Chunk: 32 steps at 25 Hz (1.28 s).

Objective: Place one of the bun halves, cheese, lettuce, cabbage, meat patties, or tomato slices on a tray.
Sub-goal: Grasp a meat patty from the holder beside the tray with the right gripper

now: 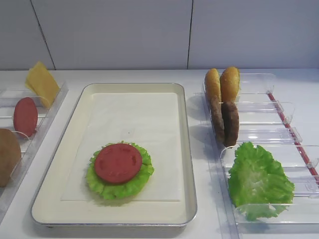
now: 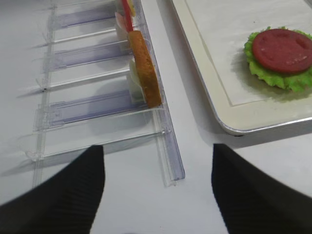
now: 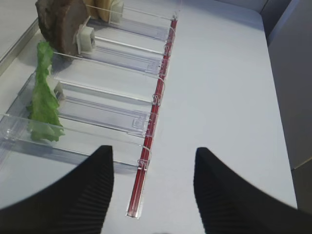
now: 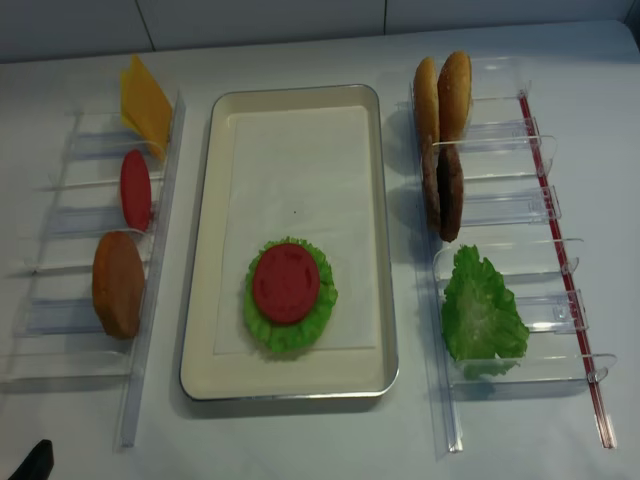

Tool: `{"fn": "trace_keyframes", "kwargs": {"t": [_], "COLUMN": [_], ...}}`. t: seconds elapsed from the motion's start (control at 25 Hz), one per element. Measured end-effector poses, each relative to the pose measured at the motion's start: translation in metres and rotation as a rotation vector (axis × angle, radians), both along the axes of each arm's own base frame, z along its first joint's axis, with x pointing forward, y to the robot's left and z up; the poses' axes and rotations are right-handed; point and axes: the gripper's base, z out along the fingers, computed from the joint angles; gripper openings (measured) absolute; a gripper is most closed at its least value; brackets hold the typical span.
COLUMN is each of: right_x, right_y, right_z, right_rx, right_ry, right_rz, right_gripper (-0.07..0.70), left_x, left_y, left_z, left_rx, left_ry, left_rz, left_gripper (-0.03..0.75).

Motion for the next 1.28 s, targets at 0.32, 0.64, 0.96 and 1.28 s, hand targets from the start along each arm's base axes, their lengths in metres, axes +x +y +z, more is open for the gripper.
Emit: {"fn": "trace_keyframes", "kwargs": {"t": [0.32,0.64,0.96,1.28], "right_x": [0.000,0.000,0.000,0.008], "right_y": [0.000,0.000,0.000,0.007], "right_z": [0.000,0.000,0.000,0.045], "right_rx": [0.000,0.000,0.002,0.069], "right_ry": [0.000,0.000,0.000,-0.041], "right_rz": [0.000,0.000,0.001,0.039], "right_gripper": [0.400,0.594,0.605,0.587], "left_x": [0.000,0.000,0.000,0.000], "left_y": [0.000,0.000,0.000,0.000], "left_z": [0.000,0.000,0.000,0.000], "left_rx": [0.000,0.000,0.000,0.000], "left_ry": [0.000,0.000,0.000,0.000], "left_rz": [0.000,0.000,0.000,0.000], "left_gripper": [0.457,0.457,0.456,0.457]}}
